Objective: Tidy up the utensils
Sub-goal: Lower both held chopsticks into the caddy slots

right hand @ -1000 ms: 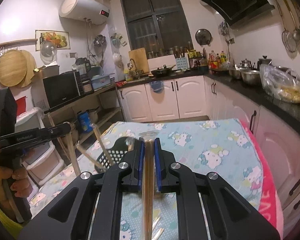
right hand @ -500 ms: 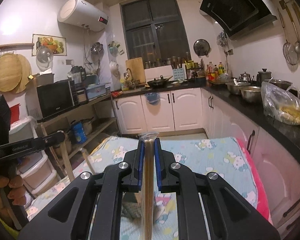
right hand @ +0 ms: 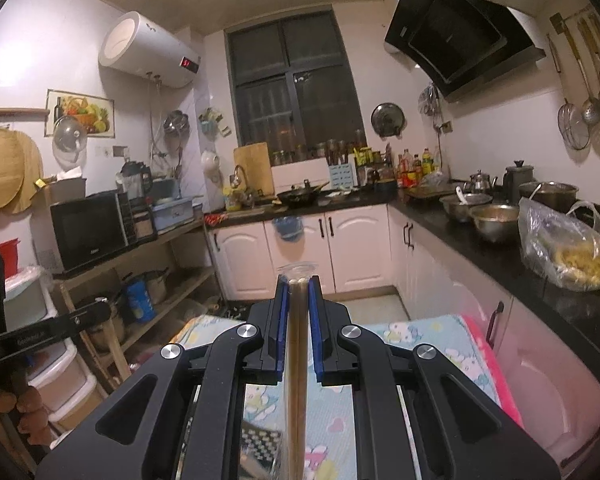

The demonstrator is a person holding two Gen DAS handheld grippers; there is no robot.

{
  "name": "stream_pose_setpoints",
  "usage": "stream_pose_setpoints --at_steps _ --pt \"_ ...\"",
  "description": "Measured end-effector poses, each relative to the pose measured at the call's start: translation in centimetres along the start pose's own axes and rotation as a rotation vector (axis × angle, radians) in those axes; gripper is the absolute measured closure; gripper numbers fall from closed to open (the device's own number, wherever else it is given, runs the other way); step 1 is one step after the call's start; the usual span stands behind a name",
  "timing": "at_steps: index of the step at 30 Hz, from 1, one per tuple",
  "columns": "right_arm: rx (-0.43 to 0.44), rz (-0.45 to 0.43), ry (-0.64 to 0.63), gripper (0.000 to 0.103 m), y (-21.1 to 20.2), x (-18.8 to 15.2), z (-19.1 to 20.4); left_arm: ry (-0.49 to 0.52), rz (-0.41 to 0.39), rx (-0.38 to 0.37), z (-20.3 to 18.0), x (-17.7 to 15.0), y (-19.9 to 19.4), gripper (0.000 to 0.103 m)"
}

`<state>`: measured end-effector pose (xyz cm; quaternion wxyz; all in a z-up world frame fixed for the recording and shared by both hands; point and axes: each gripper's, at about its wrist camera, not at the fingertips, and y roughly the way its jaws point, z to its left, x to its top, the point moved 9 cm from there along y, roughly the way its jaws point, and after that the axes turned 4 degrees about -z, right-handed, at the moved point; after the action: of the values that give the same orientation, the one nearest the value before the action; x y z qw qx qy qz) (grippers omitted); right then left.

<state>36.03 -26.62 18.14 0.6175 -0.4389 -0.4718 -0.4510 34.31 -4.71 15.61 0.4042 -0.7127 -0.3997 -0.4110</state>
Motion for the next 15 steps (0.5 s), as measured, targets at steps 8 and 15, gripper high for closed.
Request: stream_pose_setpoints --at_steps 8,15 --pt "0.013 -0.029 0.015 0.093 1.4 0.5 -0.1 0.009 -0.059 0.027 0.1 0.8 1.0 0.101" --pt "0.061 -0.039 0.014 0.093 2.5 -0.1 1.4 0.033 -0.065 0.063 0.7 -0.1 2.1 0.101"
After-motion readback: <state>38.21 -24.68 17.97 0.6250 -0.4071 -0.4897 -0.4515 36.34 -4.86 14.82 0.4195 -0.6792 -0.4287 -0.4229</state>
